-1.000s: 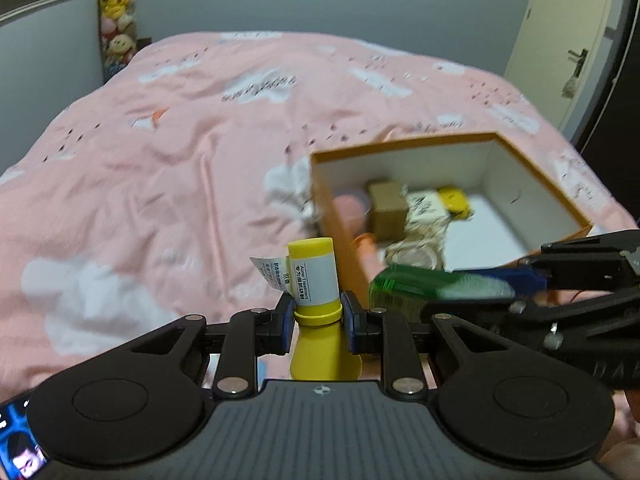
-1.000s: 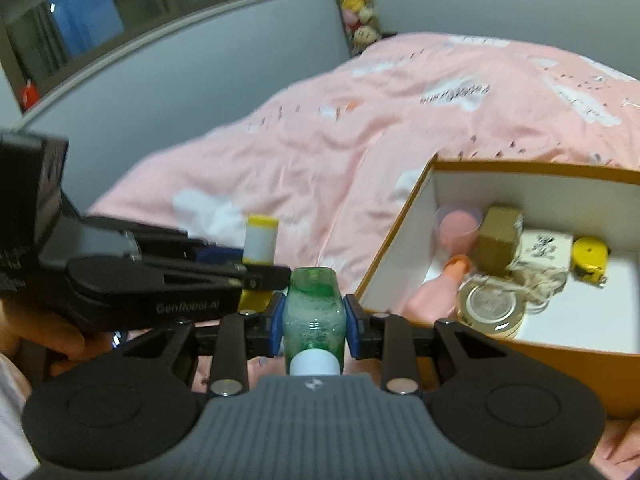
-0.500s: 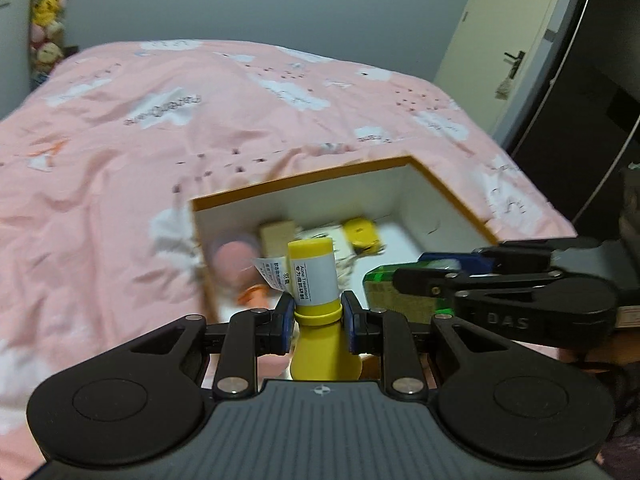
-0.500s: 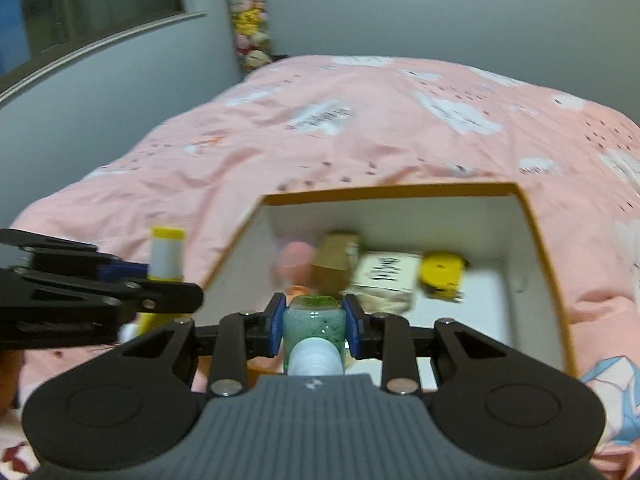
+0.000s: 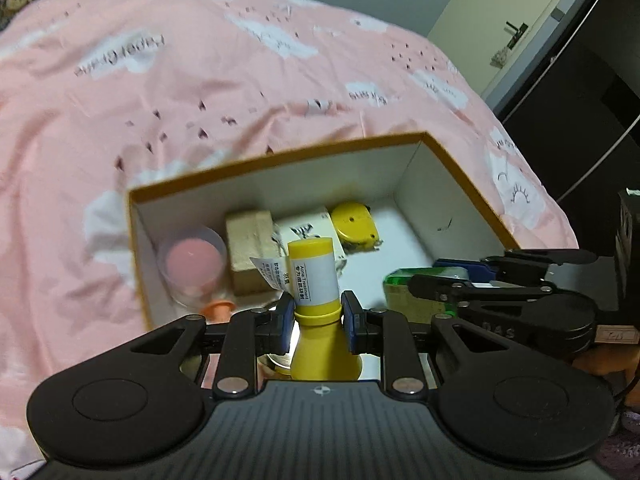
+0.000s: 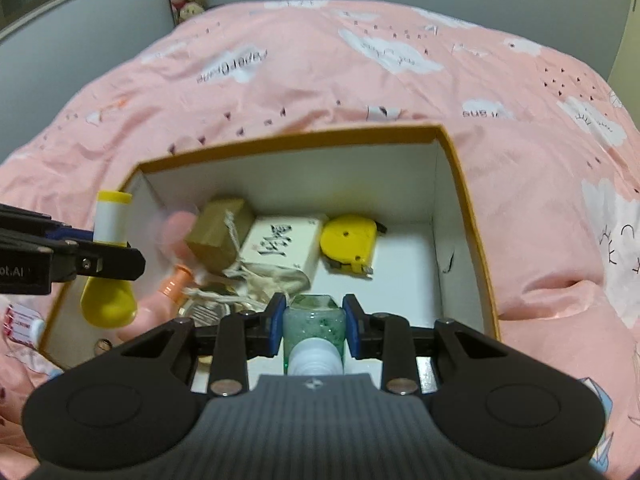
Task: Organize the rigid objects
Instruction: 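Carry the green bottle and yellow tube over the box with both tools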
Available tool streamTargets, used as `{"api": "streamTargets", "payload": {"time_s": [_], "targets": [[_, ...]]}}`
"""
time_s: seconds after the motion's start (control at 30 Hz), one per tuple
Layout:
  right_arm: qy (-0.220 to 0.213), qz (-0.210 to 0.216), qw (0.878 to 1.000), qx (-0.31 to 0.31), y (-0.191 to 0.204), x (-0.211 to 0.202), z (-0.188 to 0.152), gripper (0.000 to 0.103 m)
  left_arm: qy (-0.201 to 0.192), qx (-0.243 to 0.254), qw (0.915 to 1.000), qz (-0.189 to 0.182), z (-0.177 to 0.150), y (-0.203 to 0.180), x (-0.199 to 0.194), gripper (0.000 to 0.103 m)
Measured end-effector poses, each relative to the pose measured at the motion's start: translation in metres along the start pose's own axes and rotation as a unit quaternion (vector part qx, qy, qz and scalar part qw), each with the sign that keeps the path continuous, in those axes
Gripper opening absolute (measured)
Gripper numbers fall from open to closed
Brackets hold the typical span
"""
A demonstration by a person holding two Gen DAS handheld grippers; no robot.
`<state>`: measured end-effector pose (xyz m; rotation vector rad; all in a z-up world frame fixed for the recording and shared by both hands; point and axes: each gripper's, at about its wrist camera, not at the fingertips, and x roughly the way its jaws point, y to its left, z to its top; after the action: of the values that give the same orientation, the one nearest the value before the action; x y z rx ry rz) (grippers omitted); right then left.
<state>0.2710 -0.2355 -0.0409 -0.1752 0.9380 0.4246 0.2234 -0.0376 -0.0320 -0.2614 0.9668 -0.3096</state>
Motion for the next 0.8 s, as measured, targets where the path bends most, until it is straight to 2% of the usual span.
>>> {"api": "streamTargets", "payload": {"time_s": [0.17, 0.3, 0.47, 0.6, 0.63, 0.8], "targets": [[0.019, -0.007, 0.998, -0.056, 0.007, 0.022, 0.004, 0.030, 0.032, -0.024, 0.9990, -0.021, 0.003, 0.003, 0.025, 0.027], [0.022, -0.033, 0.988, -0.152, 0.022, 0.035, 0.011, 0.030, 0.053, -0.031, 0.9980, -0.014, 0.004, 0.006, 0.041, 0.027], [0.045, -0.052, 0.950, -0.305, 0.044, 0.047, 0.011, 0.029, 0.065, -0.035, 0.9972, -0.012, 0.007, 0.006, 0.049, 0.027], [0.065, -0.081, 0.914, -0.393, 0.052, 0.060, 0.009, 0.030, 0.073, -0.036, 0.9966, -0.016, 0.009, 0.004, 0.053, 0.027], [0.067, -0.081, 0.909, -0.402, 0.052, 0.061, 0.009, 0.030, 0.074, -0.035, 0.9965, -0.016, 0.009, 0.003, 0.054, 0.027], [0.112, -0.057, 0.918, -0.375, 0.044, 0.054, 0.013, 0.030, 0.084, -0.037, 0.9956, -0.021, 0.010, 0.003, 0.060, 0.027]]}}
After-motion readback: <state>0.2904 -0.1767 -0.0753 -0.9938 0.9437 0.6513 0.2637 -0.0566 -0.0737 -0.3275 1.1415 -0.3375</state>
